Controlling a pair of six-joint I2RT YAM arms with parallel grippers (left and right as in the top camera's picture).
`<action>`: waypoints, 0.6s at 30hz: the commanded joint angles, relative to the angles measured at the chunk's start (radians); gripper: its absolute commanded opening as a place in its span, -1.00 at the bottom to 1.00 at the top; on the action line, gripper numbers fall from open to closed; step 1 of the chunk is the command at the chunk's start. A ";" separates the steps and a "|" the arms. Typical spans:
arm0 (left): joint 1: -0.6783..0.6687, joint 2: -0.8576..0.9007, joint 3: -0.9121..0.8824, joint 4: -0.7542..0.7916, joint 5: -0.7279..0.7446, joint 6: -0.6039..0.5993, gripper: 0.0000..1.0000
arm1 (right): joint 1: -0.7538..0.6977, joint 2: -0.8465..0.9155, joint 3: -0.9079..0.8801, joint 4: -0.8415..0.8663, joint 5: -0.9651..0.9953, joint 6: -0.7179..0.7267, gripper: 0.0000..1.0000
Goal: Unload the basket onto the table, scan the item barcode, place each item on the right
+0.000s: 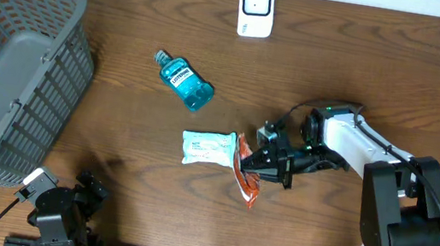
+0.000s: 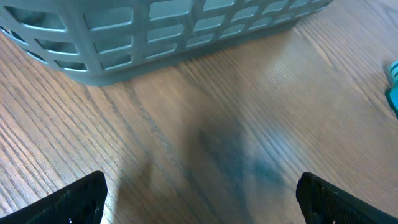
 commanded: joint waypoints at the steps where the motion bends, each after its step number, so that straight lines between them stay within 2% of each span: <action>1: 0.003 -0.005 -0.008 -0.032 -0.002 0.006 0.96 | -0.008 0.005 0.002 0.084 0.028 -0.058 -0.98; 13: 0.003 -0.005 -0.008 -0.032 -0.002 0.006 0.96 | -0.010 0.005 0.002 0.099 -0.041 -0.032 -0.98; 18: 0.003 -0.005 -0.008 -0.032 -0.002 0.006 0.96 | -0.010 0.005 0.002 -0.015 -0.043 -0.042 -0.98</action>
